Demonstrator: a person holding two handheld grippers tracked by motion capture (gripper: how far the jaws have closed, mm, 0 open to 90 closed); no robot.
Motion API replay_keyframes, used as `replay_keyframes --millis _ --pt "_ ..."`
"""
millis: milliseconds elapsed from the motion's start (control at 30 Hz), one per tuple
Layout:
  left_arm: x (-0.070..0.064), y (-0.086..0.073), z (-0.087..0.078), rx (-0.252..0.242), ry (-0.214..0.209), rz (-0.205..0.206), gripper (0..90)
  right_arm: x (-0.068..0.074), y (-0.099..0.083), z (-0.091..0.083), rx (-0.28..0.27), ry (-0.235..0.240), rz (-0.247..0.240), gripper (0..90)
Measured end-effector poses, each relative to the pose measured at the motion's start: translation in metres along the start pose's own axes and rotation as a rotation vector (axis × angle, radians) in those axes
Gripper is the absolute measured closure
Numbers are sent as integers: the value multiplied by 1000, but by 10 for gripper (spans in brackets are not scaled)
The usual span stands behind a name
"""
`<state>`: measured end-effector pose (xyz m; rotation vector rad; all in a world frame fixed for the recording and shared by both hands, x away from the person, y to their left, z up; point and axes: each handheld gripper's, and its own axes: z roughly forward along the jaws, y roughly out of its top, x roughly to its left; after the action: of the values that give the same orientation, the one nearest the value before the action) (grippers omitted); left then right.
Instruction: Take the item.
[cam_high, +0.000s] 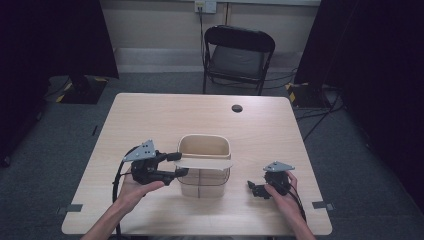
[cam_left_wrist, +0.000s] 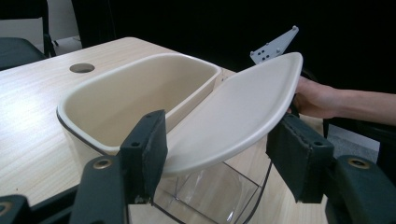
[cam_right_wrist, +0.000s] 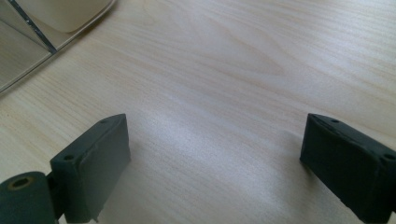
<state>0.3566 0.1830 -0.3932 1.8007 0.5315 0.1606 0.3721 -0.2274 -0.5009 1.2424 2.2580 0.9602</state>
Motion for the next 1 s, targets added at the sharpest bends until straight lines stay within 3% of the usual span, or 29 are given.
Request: replay_keyframes --millis 367,1000 --pt "0 4 4 12 -15 15 434 0 0 0 0 0 -1 75" --pt "6 8 3 13 -27 5 481 0 0 0 0 0 -1 75"
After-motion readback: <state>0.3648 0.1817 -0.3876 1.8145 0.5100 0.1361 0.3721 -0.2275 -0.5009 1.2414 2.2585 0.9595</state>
